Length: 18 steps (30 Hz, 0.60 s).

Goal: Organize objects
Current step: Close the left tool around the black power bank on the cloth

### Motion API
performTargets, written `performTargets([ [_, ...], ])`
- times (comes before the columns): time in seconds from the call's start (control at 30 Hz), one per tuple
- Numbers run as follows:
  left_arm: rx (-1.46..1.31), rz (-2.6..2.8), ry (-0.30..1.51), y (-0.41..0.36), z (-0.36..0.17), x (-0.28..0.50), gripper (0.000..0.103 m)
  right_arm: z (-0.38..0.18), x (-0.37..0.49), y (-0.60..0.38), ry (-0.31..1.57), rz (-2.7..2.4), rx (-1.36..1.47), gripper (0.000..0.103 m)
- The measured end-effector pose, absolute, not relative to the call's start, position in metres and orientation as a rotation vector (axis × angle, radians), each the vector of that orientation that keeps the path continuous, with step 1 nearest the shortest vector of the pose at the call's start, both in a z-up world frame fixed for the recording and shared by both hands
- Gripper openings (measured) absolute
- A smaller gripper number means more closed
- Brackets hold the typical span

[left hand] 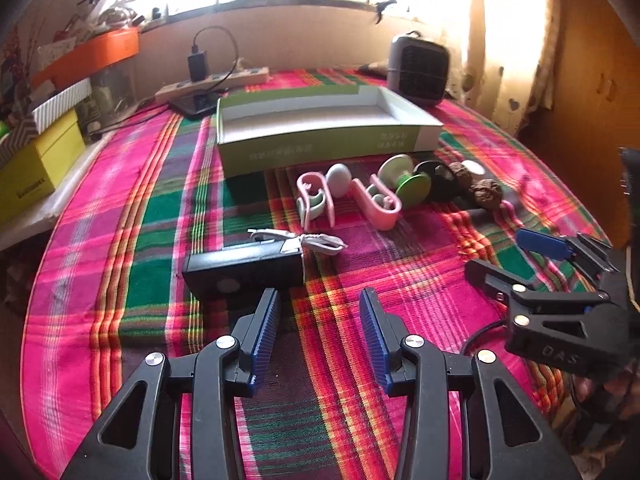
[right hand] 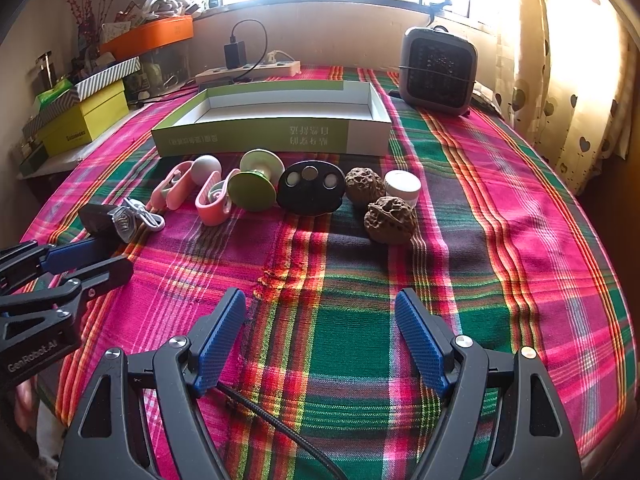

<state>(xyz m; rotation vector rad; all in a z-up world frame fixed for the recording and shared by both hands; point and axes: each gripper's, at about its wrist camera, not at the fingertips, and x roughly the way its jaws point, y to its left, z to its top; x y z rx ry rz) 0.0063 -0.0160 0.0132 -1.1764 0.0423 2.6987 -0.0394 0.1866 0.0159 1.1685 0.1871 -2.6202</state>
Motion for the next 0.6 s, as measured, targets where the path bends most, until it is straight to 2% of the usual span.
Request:
performTargets([
  [0.3,-1.049,2.764,-0.014,-0.053,0.039,-0.005,0.039,0.016,-0.040,0.187,0.188,-2.619,1.165,0.077],
  [0.6,-1.066,2.700,0.001,-0.074,0.031,-0.020,0.039,0.016,-0.040,0.186,0.189,-2.620,1.164,0.077],
])
